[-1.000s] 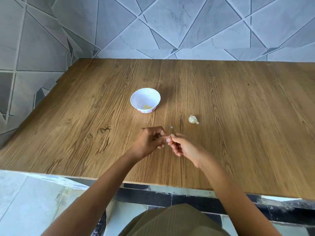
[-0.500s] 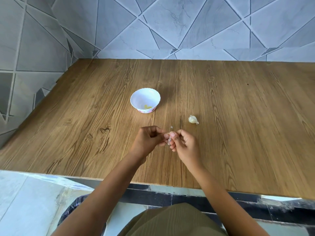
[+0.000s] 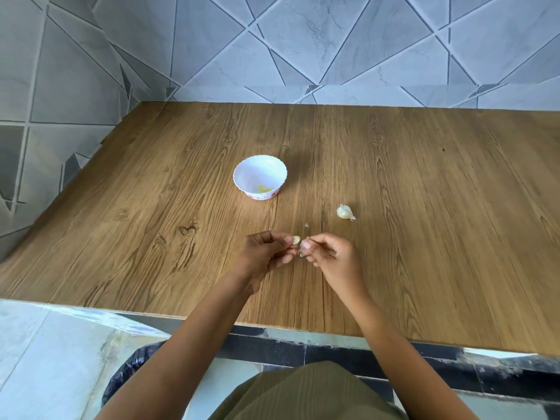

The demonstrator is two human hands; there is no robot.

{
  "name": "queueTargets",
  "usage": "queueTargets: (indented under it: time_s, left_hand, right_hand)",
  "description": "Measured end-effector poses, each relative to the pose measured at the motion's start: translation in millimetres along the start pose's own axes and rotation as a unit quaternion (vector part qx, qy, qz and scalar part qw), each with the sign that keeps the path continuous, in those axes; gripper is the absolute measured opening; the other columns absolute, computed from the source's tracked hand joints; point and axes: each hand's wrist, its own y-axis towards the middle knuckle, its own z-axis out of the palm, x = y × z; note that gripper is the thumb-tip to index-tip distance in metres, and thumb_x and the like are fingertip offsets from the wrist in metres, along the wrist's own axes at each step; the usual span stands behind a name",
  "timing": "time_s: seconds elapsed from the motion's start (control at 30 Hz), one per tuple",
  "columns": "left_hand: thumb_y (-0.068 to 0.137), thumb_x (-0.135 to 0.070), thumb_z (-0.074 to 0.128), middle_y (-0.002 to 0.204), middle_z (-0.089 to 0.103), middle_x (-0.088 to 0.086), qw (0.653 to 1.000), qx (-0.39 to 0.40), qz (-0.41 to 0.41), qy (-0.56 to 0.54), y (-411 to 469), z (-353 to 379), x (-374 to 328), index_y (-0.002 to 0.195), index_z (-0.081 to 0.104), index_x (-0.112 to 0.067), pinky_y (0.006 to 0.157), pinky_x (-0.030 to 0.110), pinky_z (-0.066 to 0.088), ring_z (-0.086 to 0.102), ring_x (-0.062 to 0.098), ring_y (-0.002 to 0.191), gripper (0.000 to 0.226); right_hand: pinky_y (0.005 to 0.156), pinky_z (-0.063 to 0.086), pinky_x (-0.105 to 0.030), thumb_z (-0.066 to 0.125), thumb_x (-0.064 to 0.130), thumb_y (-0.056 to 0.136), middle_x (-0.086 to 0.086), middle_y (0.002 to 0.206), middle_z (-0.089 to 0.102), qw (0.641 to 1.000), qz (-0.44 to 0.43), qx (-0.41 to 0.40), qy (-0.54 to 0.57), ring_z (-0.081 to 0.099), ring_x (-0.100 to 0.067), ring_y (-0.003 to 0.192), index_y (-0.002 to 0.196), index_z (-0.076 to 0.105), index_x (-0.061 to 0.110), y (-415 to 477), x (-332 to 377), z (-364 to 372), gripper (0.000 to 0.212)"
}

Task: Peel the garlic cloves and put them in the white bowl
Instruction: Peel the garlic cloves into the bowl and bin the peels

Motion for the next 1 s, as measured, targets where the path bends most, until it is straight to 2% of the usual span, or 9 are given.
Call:
queueTargets:
  time_s: [0.13, 0.2, 0.27, 0.33, 0.47, 0.53, 0.67, 0.8, 1.0]
  left_hand:
    - [0.086, -0.004, 0.063, 0.077, 0.068, 0.01, 0.993, -0.024, 0.059, 0.099, -1, -2, -1, 0.093, 0.066, 0.002, 0.056, 0.014, 0.051, 0.064, 0.008, 0.064, 0.01]
    - [0.085, -0.004, 0.065, 0.076, 0.068, 0.012, 0.987, -0.034, 0.077, 0.134, -1, -1, -1, 0.091, 0.067, 0.001, 0.053, 0.013, 0.048, 0.063, 0.006, 0.06, 0.008]
    - [0.085, -0.004, 0.066, 0.076, 0.068, 0.015, 0.981, -0.042, 0.093, 0.164, -1, 0, -1, 0.089, 0.068, 0.0, 0.053, 0.013, 0.048, 0.062, 0.007, 0.059, 0.006]
    - [0.084, -0.005, 0.067, 0.074, 0.068, 0.015, 0.978, -0.04, 0.1, 0.181, -1, -1, -3, 0.087, 0.069, -0.001, 0.053, 0.014, 0.048, 0.062, 0.007, 0.057, 0.006]
    - [0.084, -0.006, 0.068, 0.063, 0.069, 0.0, 0.978, 0.004, 0.084, 0.189, -2, 0, -8, 0.081, 0.068, -0.004, 0.054, 0.013, 0.049, 0.063, 0.003, 0.056, 0.003]
    - [0.084, -0.004, 0.066, 0.061, 0.069, -0.003, 0.978, 0.009, 0.082, 0.193, -2, 1, -8, 0.081, 0.067, -0.005, 0.054, 0.012, 0.049, 0.064, 0.002, 0.056, 0.004]
    - [0.084, -0.001, 0.067, 0.066, 0.068, 0.005, 0.968, -0.011, 0.106, 0.228, -4, 3, -5, 0.085, 0.068, 0.0, 0.054, 0.014, 0.049, 0.062, 0.004, 0.054, 0.002]
    - [0.082, -0.003, 0.069, 0.074, 0.07, 0.016, 0.952, -0.054, 0.142, 0.265, -3, 7, 1, 0.085, 0.07, 0.0, 0.066, 0.029, 0.054, 0.064, 0.015, 0.064, 0.004]
    - [0.084, -0.004, 0.065, 0.07, 0.072, 0.001, 0.985, 0.065, 0.059, 0.147, -2, -1, -6, 0.086, 0.068, -0.005, 0.061, 0.016, 0.054, 0.067, 0.007, 0.065, 0.004]
  right_hand:
    - [0.049, 0.041, -0.035, 0.075, 0.021, 0.077, -0.002, 0.055, 0.058, 0.987, -0.067, -0.049, -0.136, 0.051, -0.017, 0.05, 0.061, 0.057, 0.004, 2, -1, -6, 0.03]
    - [0.049, 0.04, -0.03, 0.072, 0.022, 0.081, 0.0, 0.06, 0.061, 0.986, -0.076, -0.031, -0.146, 0.052, -0.01, 0.053, 0.067, 0.061, 0.007, 4, -1, -4, 0.023]
    - [0.062, 0.05, -0.022, 0.066, 0.016, 0.086, 0.002, 0.08, 0.069, 0.991, -0.057, 0.02, -0.117, 0.062, -0.006, 0.07, 0.093, 0.07, 0.008, 5, 1, -4, 0.011]
    - [0.07, 0.054, -0.025, 0.066, 0.011, 0.086, 0.004, 0.086, 0.068, 0.996, -0.021, 0.067, -0.063, 0.065, -0.007, 0.076, 0.106, 0.068, 0.007, 8, 1, -5, 0.021]
    - [0.062, 0.05, -0.016, 0.07, 0.006, 0.079, 0.001, 0.073, 0.069, 0.989, 0.053, 0.099, 0.093, 0.063, -0.002, 0.062, 0.099, 0.068, 0.002, 10, 4, -7, 0.021]
    - [0.06, 0.049, -0.015, 0.071, 0.004, 0.076, 0.003, 0.067, 0.068, 0.985, 0.066, 0.099, 0.126, 0.06, -0.004, 0.058, 0.09, 0.069, 0.005, 11, 5, -8, 0.013]
    - [0.057, 0.048, -0.015, 0.075, 0.004, 0.072, 0.007, 0.061, 0.066, 0.986, 0.06, 0.105, 0.111, 0.058, -0.002, 0.055, 0.078, 0.067, 0.009, 12, 9, -4, 0.011]
    - [0.056, 0.048, -0.014, 0.077, 0.006, 0.07, 0.007, 0.062, 0.068, 0.987, 0.06, 0.089, 0.117, 0.059, 0.0, 0.056, 0.076, 0.067, 0.01, 10, 8, -4, 0.012]
    - [0.058, 0.05, -0.016, 0.076, 0.019, 0.062, -0.001, 0.066, 0.069, 0.945, 0.177, 0.117, 0.248, 0.062, -0.006, 0.059, 0.072, 0.072, 0.017, 6, 7, -14, 0.011]
